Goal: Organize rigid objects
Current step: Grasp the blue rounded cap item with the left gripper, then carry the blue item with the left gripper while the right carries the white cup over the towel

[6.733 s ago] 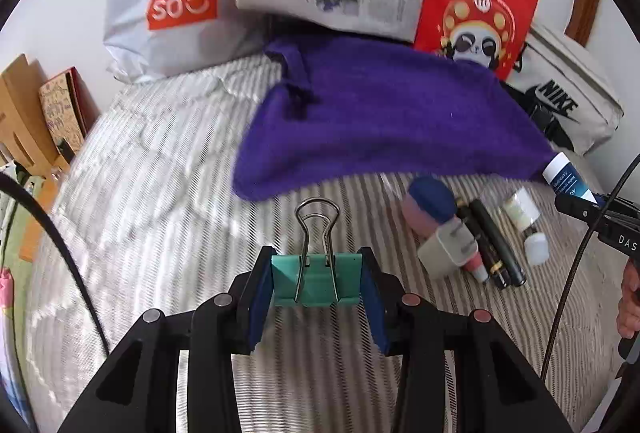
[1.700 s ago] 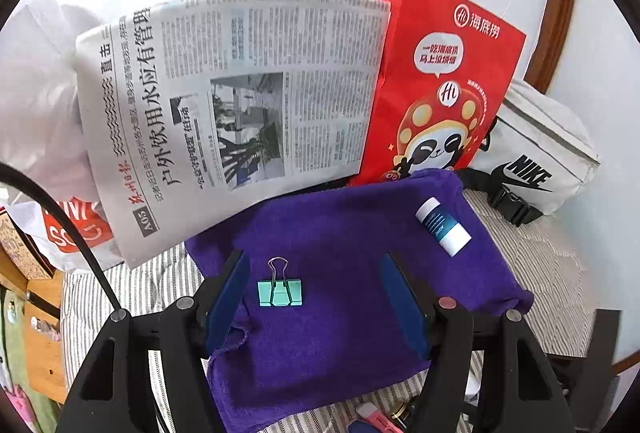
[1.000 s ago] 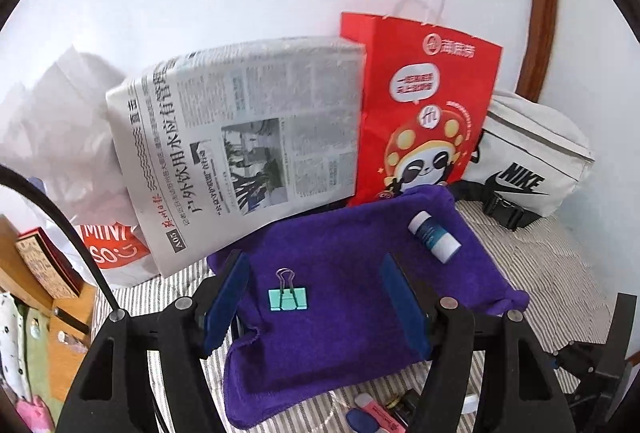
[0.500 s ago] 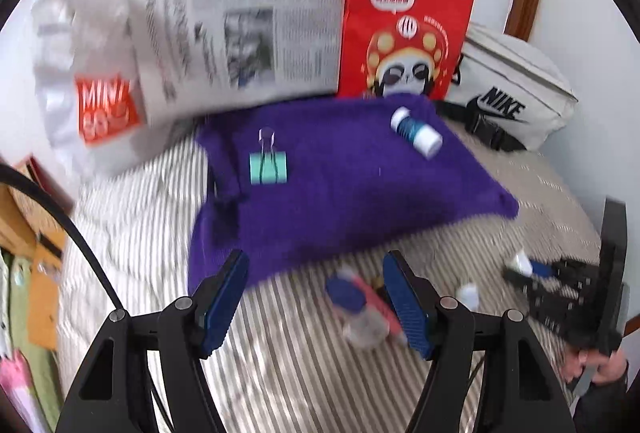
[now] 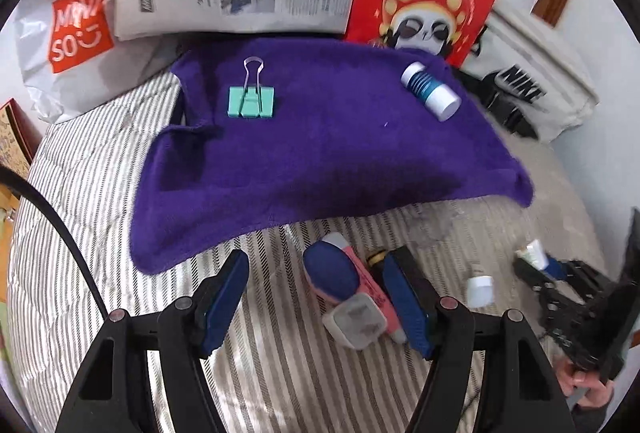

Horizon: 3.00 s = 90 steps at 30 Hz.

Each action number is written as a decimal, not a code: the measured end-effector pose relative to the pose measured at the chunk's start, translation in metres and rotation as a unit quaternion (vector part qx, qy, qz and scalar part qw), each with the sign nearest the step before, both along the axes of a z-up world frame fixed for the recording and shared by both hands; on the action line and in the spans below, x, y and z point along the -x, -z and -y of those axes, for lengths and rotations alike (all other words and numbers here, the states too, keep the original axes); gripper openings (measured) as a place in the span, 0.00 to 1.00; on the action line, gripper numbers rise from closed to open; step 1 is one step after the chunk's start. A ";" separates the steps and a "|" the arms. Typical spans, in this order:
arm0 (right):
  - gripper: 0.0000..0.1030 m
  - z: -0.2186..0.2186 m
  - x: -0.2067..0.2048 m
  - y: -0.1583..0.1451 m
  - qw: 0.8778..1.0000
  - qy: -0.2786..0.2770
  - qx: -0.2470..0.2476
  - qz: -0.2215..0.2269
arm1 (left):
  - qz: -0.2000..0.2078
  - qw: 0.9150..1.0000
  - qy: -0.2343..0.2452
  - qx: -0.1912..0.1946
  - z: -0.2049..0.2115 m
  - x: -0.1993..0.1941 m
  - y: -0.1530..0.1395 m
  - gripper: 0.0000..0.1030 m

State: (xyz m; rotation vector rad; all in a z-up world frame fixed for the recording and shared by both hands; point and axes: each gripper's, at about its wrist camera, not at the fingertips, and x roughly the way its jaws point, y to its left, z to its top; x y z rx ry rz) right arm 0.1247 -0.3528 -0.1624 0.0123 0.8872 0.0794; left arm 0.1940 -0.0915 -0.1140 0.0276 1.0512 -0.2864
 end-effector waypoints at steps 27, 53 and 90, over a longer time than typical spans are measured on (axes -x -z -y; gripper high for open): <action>0.29 0.011 0.001 0.001 0.999 -0.001 -0.047 0.001 | -0.037 0.999 0.016 -0.013 0.007 -0.010 0.011 0.23; 0.29 0.007 0.002 0.001 1.000 -0.001 -0.031 0.001 | 0.006 0.997 -0.001 -0.080 -0.021 -0.001 0.023 0.22; 0.28 -0.025 -0.105 -0.106 0.996 -0.090 -0.017 0.021 | 0.067 0.998 0.003 -0.004 -0.029 -0.060 -0.066 0.22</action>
